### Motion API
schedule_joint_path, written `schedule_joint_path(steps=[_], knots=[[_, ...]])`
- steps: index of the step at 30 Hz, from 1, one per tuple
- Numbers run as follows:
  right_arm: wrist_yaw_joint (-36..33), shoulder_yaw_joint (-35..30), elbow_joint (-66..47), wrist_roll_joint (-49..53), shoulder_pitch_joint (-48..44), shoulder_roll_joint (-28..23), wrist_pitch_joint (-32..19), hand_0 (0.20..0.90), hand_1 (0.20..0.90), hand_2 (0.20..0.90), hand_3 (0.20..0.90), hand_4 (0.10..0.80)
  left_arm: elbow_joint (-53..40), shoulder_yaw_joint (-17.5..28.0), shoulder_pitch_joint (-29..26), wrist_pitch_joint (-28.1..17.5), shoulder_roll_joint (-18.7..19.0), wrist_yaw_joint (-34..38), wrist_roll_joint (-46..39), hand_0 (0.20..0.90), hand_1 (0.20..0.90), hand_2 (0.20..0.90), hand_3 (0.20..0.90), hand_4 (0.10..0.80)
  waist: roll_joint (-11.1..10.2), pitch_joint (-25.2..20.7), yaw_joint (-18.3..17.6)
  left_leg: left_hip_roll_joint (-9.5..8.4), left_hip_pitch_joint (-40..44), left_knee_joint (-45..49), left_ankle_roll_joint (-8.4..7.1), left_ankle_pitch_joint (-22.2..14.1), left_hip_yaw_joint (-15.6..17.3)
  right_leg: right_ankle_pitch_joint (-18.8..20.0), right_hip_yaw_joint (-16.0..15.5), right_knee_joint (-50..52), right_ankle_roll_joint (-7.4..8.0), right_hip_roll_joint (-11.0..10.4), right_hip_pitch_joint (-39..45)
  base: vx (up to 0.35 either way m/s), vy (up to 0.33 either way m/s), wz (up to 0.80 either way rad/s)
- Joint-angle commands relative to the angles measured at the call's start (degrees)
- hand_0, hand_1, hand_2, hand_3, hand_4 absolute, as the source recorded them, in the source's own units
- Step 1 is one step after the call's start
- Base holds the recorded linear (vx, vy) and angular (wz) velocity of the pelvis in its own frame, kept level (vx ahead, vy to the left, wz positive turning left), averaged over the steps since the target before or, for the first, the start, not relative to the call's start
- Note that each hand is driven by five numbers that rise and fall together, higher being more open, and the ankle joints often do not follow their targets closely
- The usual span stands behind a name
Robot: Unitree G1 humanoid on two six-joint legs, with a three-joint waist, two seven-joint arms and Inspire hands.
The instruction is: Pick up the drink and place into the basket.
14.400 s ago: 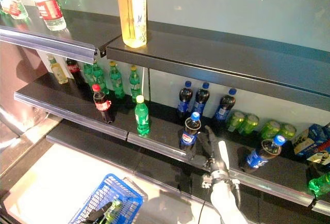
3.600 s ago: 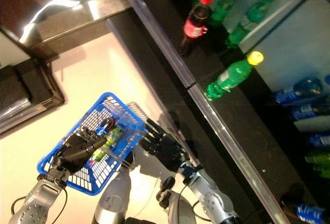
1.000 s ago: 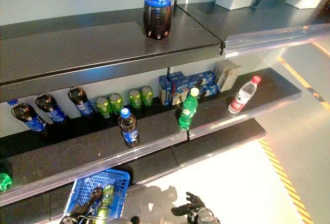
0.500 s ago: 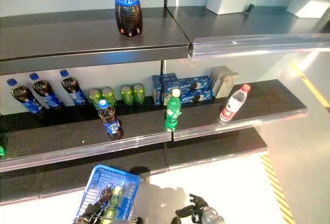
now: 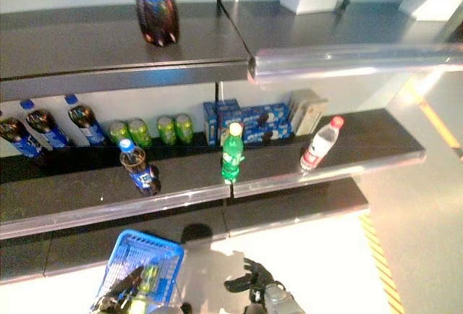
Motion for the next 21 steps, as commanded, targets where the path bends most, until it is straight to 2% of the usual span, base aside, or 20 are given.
schedule_joint_path(steps=[1,2,3,4,5,6,8,9,10,13,15,21], knots=[[2.74,1.32,-3.58,-2.60,-1.96,-0.05,-1.03,0.900,0.900,0.900,0.900,0.800,-6.14,-3.39,-0.36,-2.24,2.91,0.73,2.39,0.300,0.300,0.300,0.200,0.100,-2.43,-1.76,0.84,1.73,1.52,-0.10,0.57,0.62,-1.60,13.22,-1.47,-5.50,0.17,-0.16,2.36,0.128,-0.687,0.38],[3.65,2.08,-5.87,-3.82,-2.14,-0.37,1.17,0.900,0.900,0.900,0.900,0.800,-6.10,-2.26,0.27,-2.37,2.29,2.33,1.94,0.300,0.300,0.300,0.200,0.100,-3.09,-2.18,0.93,5.44,2.08,-0.12,-1.17,1.92,0.43,10.49,-3.43,-4.38,-0.49,1.44,2.87,0.093,-0.686,0.47],[4.60,3.09,-7.92,-4.89,-2.12,-1.20,1.31,0.900,0.900,0.900,0.900,0.800,-5.70,-1.65,0.37,-1.44,2.25,2.68,1.79,0.300,0.300,0.300,0.200,0.100,-3.76,-2.11,1.03,6.89,0.12,0.85,-1.51,2.67,1.48,8.85,-3.84,-4.07,-1.54,2.60,3.46,0.072,-0.692,0.40],[4.82,3.54,-8.82,-4.49,-1.95,-1.63,1.22,0.900,0.900,0.900,0.900,0.800,-5.31,-1.45,0.44,-1.03,2.28,2.43,2.06,0.300,0.300,0.300,0.200,0.100,-4.24,-1.90,1.27,7.17,-1.29,1.94,-1.59,3.27,1.73,8.60,-4.58,-4.35,-2.03,3.12,4.18,0.030,-0.594,0.27],[4.90,3.64,-10.54,-2.18,-1.23,-2.26,1.93,0.900,0.900,0.900,0.900,0.800,-4.35,-1.09,0.79,0.72,1.88,2.44,4.97,0.300,0.300,0.300,0.200,0.100,-5.11,-1.39,1.55,7.33,-3.34,3.70,-1.31,4.11,4.05,8.58,-7.08,-5.12,-2.64,3.62,5.46,0.011,-0.486,0.16],[4.16,2.65,-11.42,-2.10,-0.25,-2.36,2.29,0.900,0.900,0.900,0.900,0.800,-3.89,-1.36,1.10,1.08,1.16,2.10,8.15,0.300,0.300,0.300,0.200,0.100,-5.31,-1.19,0.98,7.83,-4.46,3.83,-1.21,5.22,9.11,8.47,-9.90,-5.51,-3.09,3.74,6.05,-0.022,-0.453,0.28],[3.57,0.50,-12.88,-2.89,2.14,-3.93,0.94,0.900,0.900,0.900,0.900,0.800,-4.09,-3.45,1.54,0.46,0.21,-0.02,8.64,0.300,0.300,0.300,0.200,0.100,-4.79,-1.29,-0.42,8.05,-6.65,2.70,-1.95,7.80,14.10,8.06,-13.73,-5.94,-4.04,4.23,5.90,-0.072,-0.215,0.62],[3.89,0.17,-13.07,-2.87,2.53,-4.36,0.48,0.900,0.900,0.900,0.900,0.800,-4.13,-3.98,1.57,0.26,0.09,-0.35,8.38,0.300,0.300,0.300,0.200,0.100,-4.59,-1.28,-0.72,8.15,-6.95,2.38,-2.16,8.32,14.98,7.97,-14.36,-5.99,-4.20,4.31,5.85,-0.083,-0.112,1.16],[5.07,-0.68,-13.14,-3.42,3.17,-5.79,-1.73,0.900,0.900,0.900,0.900,0.800,-4.35,-5.35,1.81,-0.10,-0.06,-1.75,8.04,0.300,0.300,0.300,0.200,0.100,-3.74,-1.47,-1.30,8.23,-7.54,0.09,-3.03,10.42,16.01,7.70,-16.15,-6.32,-4.45,4.37,5.63,-0.056,-0.033,1.06],[6.06,-0.69,-13.90,-4.94,3.20,-6.95,-2.96,0.900,0.900,0.900,0.900,0.800,-3.99,-5.90,2.33,-0.01,-0.13,-1.98,8.58,0.300,0.300,0.300,0.200,0.100,-2.96,-1.79,-1.63,8.22,-7.05,-3.05,-3.57,11.94,15.03,7.00,-16.87,-5.94,-4.72,4.49,5.31,0.004,0.034,0.69],[5.75,-0.75,-16.71,-5.44,3.47,-7.66,-3.36,0.900,0.900,0.900,0.900,0.800,-2.20,-5.54,2.78,-0.02,-0.06,-2.31,11.81,0.300,0.300,0.300,0.200,0.100,-2.44,-2.36,-2.26,8.48,-5.16,-6.86,-4.34,13.08,14.42,6.17,-16.60,-5.70,-4.90,4.53,5.83,0.091,0.114,0.62],[7.64,1.26,-28.82,-6.16,5.37,-10.50,-2.90,0.900,0.900,0.900,0.900,0.800,-2.42,-6.10,3.44,0.15,0.57,-4.83,13.37,0.300,0.300,0.300,0.200,0.100,-2.16,-2.85,-3.46,7.98,-3.17,-6.20,-4.60,11.62,15.61,5.98,-16.28,-5.43,-3.70,2.68,7.56,0.143,0.198,0.15]])
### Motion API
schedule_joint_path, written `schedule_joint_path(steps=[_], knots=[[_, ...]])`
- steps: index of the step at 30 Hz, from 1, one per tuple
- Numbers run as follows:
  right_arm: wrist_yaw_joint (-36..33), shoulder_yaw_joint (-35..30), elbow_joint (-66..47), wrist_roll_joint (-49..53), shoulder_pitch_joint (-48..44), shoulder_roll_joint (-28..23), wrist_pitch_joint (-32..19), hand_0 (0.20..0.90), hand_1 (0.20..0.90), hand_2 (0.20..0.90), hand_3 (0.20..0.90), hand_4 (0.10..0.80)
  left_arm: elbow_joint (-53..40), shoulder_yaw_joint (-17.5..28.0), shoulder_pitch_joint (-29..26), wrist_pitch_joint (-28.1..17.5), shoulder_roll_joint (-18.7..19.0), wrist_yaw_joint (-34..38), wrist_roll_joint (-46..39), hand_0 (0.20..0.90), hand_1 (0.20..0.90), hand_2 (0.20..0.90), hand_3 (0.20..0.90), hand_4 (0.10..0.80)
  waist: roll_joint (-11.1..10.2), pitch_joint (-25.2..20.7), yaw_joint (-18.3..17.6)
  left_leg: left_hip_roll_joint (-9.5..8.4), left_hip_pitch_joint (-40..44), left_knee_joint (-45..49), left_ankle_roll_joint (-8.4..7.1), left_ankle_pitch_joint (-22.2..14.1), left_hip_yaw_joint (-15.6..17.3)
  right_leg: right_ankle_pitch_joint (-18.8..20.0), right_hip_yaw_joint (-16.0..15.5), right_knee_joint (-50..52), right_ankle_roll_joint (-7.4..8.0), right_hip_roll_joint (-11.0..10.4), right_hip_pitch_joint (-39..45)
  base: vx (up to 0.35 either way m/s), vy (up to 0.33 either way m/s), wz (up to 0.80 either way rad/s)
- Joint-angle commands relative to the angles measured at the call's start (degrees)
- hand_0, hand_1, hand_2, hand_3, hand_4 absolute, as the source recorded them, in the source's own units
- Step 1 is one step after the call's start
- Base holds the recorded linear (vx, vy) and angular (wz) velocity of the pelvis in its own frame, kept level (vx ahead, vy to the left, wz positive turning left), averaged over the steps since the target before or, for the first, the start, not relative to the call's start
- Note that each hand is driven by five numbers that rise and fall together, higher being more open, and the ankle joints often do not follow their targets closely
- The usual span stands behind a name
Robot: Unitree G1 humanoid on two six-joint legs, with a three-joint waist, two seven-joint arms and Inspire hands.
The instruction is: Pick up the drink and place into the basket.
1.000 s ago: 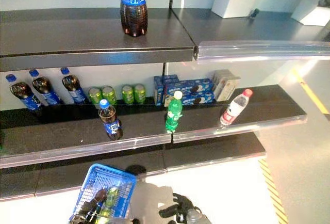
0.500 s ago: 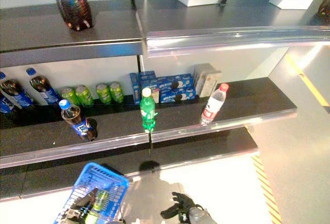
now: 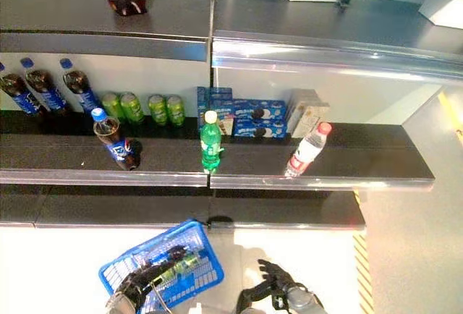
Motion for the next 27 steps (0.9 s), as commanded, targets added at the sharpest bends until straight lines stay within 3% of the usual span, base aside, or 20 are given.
schedule_joint_path(steps=[1,5,7,10,11,13,15,20,27], knots=[[0.92,0.74,-12.62,-0.61,-2.26,-2.21,-4.22,0.900,0.900,0.900,0.900,0.800,-1.34,1.78,5.25,-1.48,3.12,-2.65,-0.33,0.300,0.300,0.300,0.200,0.100,-0.26,-1.20,1.87,2.19,0.09,2.81,-1.56,1.14,-0.43,-2.22,2.62,5.96,1.59,-4.11,0.66,0.184,0.240,0.02],[-1.88,-0.50,-19.16,2.04,-1.83,-3.22,-4.75,0.900,0.900,0.900,0.900,0.800,-2.63,0.65,6.21,-1.09,3.66,-3.04,3.09,0.300,0.300,0.300,0.200,0.100,-0.41,-1.11,1.99,0.55,1.02,4.33,-0.05,-1.14,-0.25,-1.87,3.39,6.62,2.99,-5.81,1.35,0.146,0.208,0.01],[-4.72,-2.63,-25.02,3.18,-2.06,-3.48,-5.76,0.900,0.900,0.900,0.900,0.800,-3.41,0.02,6.22,-1.28,4.85,-3.02,5.11,0.300,0.300,0.300,0.200,0.100,-0.20,-0.26,1.60,-1.08,1.57,4.67,2.16,-2.19,-0.14,-0.88,4.29,13.56,4.51,-7.80,-1.30,0.047,0.209,-0.02],[-9.42,-4.86,-31.11,1.61,-2.56,-4.57,-8.89,0.900,0.900,0.900,0.900,0.800,-5.79,-0.51,7.16,-1.78,6.86,-1.83,6.74,0.300,0.300,0.300,0.200,0.100,0.18,1.08,0.30,-1.99,2.78,3.91,3.52,-2.83,-0.74,1.86,8.16,18.85,5.03,-7.50,-6.17,-0.019,0.053,-0.22],[-11.19,-5.96,-32.32,1.46,-3.34,-5.01,-10.90,0.900,0.900,0.900,0.900,0.800,-6.62,-0.35,7.10,-2.11,7.20,-1.26,6.49,0.300,0.300,0.300,0.200,0.100,0.28,1.16,0.11,-1.57,2.20,4.23,3.12,-3.01,-0.82,0.28,9.19,13.94,4.57,-6.67,-5.45,-0.035,-0.057,-0.21],[-12.36,-8.35,-35.13,1.14,-4.72,-5.87,-12.85,0.900,0.900,0.900,0.900,0.800,-7.63,0.20,7.09,-2.56,7.78,-0.17,3.53,0.300,0.300,0.300,0.200,0.100,0.22,1.18,-0.28,-1.05,1.41,4.58,2.75,-3.12,-1.28,0.71,11.35,9.58,4.57,-6.28,-4.92,-0.024,-0.118,-0.19],[-12.90,-10.06,-36.86,0.42,-5.06,-6.43,-14.42,0.900,0.900,0.900,0.900,0.800,-7.79,1.26,6.80,-2.23,7.59,0.28,2.06,0.300,0.300,0.300,0.200,0.100,-0.02,0.70,-0.40,-0.91,1.13,4.59,2.82,-3.44,-0.88,0.63,11.33,7.06,4.20,-5.69,-4.04,0.007,-0.132,-0.14],[-13.74,-17.10,-45.39,3.83,-6.45,-10.24,-16.62,0.900,0.900,0.900,0.900,0.800,-5.72,3.03,9.06,-2.86,3.90,-1.20,3.66,0.300,0.300,0.300,0.200,0.100,-0.14,-1.20,0.98,0.52,1.83,2.83,1.05,-2.28,-1.13,0.14,7.74,4.10,3.50,-4.80,-1.04,0.057,-0.101,0.19],[-18.89,-17.17,-47.37,4.65,-8.52,-9.73,-17.55,0.900,0.900,0.900,0.900,0.800,-3.34,1.71,9.33,-3.09,2.52,-1.61,5.24,0.300,0.300,0.300,0.200,0.100,0.10,-1.95,1.99,0.95,3.73,2.31,0.77,-2.54,-1.04,-1.43,5.66,5.01,3.10,-5.00,1.11,0.090,-0.006,0.14]])
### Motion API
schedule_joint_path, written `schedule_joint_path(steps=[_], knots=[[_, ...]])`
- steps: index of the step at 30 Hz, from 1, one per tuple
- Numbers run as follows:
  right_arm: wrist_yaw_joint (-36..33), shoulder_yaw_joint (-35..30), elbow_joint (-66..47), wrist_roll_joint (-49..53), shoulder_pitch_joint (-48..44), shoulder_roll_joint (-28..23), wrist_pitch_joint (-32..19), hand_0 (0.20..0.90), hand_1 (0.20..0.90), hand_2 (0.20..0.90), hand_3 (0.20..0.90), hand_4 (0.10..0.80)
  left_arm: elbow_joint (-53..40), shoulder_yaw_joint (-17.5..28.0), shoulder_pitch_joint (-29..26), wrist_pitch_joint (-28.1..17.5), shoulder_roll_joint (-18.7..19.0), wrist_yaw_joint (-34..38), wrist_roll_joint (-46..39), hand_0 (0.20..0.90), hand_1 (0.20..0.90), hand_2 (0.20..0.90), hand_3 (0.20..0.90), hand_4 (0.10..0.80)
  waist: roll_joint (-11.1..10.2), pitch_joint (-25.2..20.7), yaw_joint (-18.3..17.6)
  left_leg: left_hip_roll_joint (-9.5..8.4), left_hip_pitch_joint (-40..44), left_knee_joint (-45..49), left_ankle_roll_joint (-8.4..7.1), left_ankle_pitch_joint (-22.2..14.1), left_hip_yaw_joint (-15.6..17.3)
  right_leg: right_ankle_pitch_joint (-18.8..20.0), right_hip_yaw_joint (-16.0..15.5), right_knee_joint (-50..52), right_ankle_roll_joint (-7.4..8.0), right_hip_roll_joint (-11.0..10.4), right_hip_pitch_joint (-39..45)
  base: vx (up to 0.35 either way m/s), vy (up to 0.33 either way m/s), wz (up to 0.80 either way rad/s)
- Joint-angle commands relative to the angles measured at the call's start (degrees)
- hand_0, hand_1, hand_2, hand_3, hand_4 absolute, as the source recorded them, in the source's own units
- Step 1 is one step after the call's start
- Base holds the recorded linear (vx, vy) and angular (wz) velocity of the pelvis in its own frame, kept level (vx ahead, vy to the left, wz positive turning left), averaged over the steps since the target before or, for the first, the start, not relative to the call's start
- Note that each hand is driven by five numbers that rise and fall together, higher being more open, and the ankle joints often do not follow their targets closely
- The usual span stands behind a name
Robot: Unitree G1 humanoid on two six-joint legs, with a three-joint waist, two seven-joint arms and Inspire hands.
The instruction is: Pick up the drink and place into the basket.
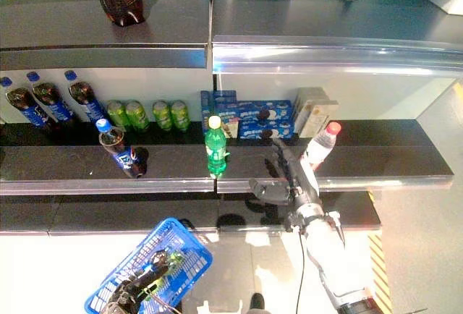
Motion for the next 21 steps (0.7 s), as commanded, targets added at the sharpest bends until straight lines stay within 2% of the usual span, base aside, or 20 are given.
schedule_joint_path(steps=[1,9,12,17,21], knots=[[-6.55,-1.15,-7.37,0.80,-6.29,1.08,-5.84,0.900,0.900,0.900,0.900,0.800,1.62,-3.11,3.92,-1.89,2.67,-1.30,2.78,0.300,0.300,0.300,0.200,0.100,-1.05,-3.04,1.94,2.83,1.20,2.71,0.63,-1.47,1.02,-1.05,-0.55,6.53,0.37,-3.49,-2.17,0.092,0.038,0.21],[-13.15,1.93,-3.06,0.52,-9.89,4.15,-3.05,0.900,0.900,0.900,0.900,0.800,0.18,-6.89,2.79,-2.71,2.92,-1.60,1.93,0.300,0.300,0.300,0.200,0.100,0.75,-1.47,2.63,2.14,-0.98,5.74,0.76,-1.92,-0.38,-1.89,-1.00,9.35,0.18,-4.70,-3.73,0.050,0.067,0.07],[-16.14,3.04,-0.40,0.47,-12.76,4.96,-2.80,0.900,0.900,0.900,0.900,0.800,-0.29,-8.15,1.32,-2.35,3.14,-1.43,0.46,0.300,0.300,0.300,0.200,0.100,1.37,0.57,2.85,1.70,-4.27,8.45,0.79,-2.19,-1.27,-2.38,-0.70,11.79,-0.11,-5.15,-6.77,-0.105,0.074,0.05],[-25.14,3.33,3.99,-1.10,-19.81,7.43,-3.85,0.900,0.900,0.900,0.900,0.800,-1.30,-10.84,-3.29,-3.98,3.13,-0.43,-3.42,0.300,0.300,0.300,0.200,0.100,1.88,7.40,2.67,0.74,-10.99,12.50,1.14,-2.17,-2.35,-2.61,-0.03,15.36,-0.54,-5.79,-12.46,-0.223,0.039,0.12],[-26.33,3.90,4.39,-1.21,-21.84,8.05,-3.12,0.900,0.900,0.900,0.900,0.800,-2.11,-11.64,-4.02,-5.06,3.28,-0.53,-4.90,0.300,0.300,0.300,0.200,0.100,2.51,10.35,2.67,0.05,-13.68,15.36,1.31,-2.53,-3.04,-3.13,0.25,18.11,-0.95,-6.28,-14.84,-0.085,0.050,0.04]])
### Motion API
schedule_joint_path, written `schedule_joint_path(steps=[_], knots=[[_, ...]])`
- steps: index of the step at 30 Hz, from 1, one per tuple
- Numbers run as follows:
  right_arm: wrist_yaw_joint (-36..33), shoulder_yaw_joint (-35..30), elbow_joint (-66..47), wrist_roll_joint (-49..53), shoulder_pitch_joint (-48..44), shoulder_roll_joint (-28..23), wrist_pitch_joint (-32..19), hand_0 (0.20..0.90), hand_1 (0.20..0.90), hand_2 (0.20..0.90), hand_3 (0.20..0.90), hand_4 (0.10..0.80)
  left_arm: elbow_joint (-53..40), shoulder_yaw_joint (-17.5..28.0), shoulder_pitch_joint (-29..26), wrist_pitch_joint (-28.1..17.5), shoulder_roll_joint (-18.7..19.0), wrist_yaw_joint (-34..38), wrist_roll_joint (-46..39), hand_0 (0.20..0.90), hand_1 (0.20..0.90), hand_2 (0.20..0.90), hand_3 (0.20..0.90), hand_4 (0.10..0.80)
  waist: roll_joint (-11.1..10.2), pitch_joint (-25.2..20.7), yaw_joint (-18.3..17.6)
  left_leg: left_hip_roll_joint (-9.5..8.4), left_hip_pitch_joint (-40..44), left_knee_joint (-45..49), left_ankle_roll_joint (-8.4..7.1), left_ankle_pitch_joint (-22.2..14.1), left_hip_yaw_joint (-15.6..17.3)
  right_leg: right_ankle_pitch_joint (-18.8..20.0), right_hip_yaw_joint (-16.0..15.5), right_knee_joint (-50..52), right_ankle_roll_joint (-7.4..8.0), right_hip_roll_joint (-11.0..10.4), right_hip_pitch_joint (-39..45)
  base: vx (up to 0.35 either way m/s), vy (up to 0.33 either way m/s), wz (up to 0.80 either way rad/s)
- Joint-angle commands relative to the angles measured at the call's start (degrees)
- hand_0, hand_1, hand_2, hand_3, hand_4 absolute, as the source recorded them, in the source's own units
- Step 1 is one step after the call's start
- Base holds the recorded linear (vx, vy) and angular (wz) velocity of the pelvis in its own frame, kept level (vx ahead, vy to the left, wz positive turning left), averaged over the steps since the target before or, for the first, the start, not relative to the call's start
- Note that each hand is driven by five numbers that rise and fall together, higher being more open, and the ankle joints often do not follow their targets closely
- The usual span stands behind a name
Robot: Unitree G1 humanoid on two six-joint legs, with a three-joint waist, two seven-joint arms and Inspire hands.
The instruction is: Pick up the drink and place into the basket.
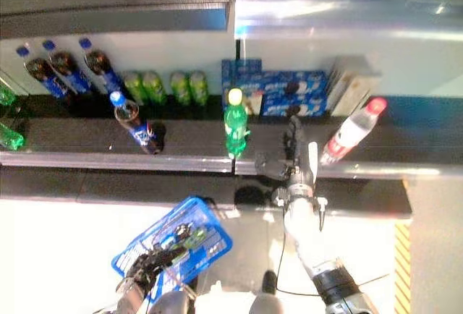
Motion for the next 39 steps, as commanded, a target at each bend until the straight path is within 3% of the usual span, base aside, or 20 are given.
schedule_joint_path(steps=[1,6,11,19,35,36,37,38,39], knots=[[-3.07,-1.59,-6.73,-1.44,-6.94,1.69,-3.52,0.900,0.900,0.900,0.900,0.800,-0.03,-1.80,4.50,-2.87,4.06,-0.46,-1.53,0.300,0.300,0.300,0.200,0.100,-2.25,2.40,2.18,1.87,-2.32,8.92,0.35,-3.25,-0.28,-1.91,1.08,10.76,-1.49,-4.19,-5.06,-0.035,0.069,0.03],[-3.72,-1.21,-6.57,-1.85,-9.74,1.36,-2.69,0.900,0.900,0.900,0.900,0.800,-1.69,-2.63,3.81,-4.26,4.02,-1.44,-3.54,0.300,0.300,0.300,0.200,0.100,-1.26,4.76,2.47,0.75,-5.01,10.27,0.78,-3.13,-1.10,-2.27,1.52,12.63,-1.93,-4.53,-7.49,-0.044,0.081,0.05],[-4.78,-0.98,-4.16,-2.66,-18.27,1.67,-1.47,0.900,0.900,0.900,0.900,0.800,-4.36,-4.36,1.47,-4.34,3.91,-1.89,-4.69,0.300,0.300,0.300,0.200,0.100,-0.25,7.59,3.94,-0.85,-7.70,10.09,1.42,-2.12,-2.40,-1.96,1.39,13.44,-2.20,-4.67,-10.01,-0.072,0.051,0.08],[-5.57,0.15,-3.94,-3.29,-25.74,2.76,0.65,0.900,0.900,0.900,0.900,0.800,-4.35,-4.91,0.37,-4.00,3.83,-1.70,-4.80,0.300,0.300,0.300,0.200,0.100,-0.28,9.25,5.95,-1.40,-9.42,10.10,1.70,-1.38,-3.40,-1.77,0.62,13.57,-2.38,-4.68,-10.88,-0.012,0.020,0.05],[-16.55,-1.35,5.96,2.82,-40.55,2.45,6.73,0.900,0.900,0.900,0.900,0.800,-6.54,-6.66,-1.48,-3.09,4.73,-0.98,-6.38,0.300,0.300,0.300,0.200,0.100,0.40,11.05,9.97,-2.34,-12.63,11.97,2.36,-1.41,-4.81,-1.80,-0.86,14.59,-2.51,-5.48,-12.38,0.035,0.018,0.08],[-17.03,-1.46,6.70,3.12,-40.84,2.21,6.95,0.749,0.749,0.749,0.724,0.624,-6.91,-6.70,-1.42,-3.02,4.82,-1.04,-6.60,0.300,0.300,0.300,0.200,0.100,0.46,11.05,10.15,-2.39,-12.73,12.00,2.39,-1.43,-4.83,-1.81,-0.95,14.63,-2.49,-5.57,-12.42,0.032,0.019,0.02],[-17.47,-1.57,7.17,3.36,-40.96,2.12,7.14,0.356,0.356,0.356,0.266,0.166,-7.19,-6.69,-1.37,-3.05,4.83,-1.00,-6.76,0.300,0.300,0.300,0.200,0.100,0.49,11.05,10.26,-2.44,-12.81,12.05,2.42,-1.46,-4.85,-1.84,-0.99,14.71,-2.47,-5.62,-12.48,0.000,0.000,0.00],[-17.69,-1.66,7.91,3.63,-41.03,2.03,6.94,0.300,0.300,0.300,0.200,0.100,-7.41,-6.71,-1.33,-3.12,4.83,-0.96,-6.72,0.300,0.300,0.300,0.200,0.100,0.51,11.05,10.41,-2.54,-12.94,12.17,2.48,-1.53,-4.91,-1.90,-1.08,14.86,-2.46,-5.69,-12.57,0.000,0.000,0.00],[-17.71,-1.76,8.80,3.74,-41.12,1.81,6.83,0.300,0.300,0.300,0.200,0.100,-7.52,-6.74,-1.36,-3.13,4.93,-0.99,-7.03,0.300,0.300,0.300,0.200,0.100,0.50,11.05,10.54,-2.65,-13.08,12.29,2.55,-1.59,-4.97,-1.95,-1.22,14.94,-2.46,-5.74,-12.61,0.000,0.000,0.00]])
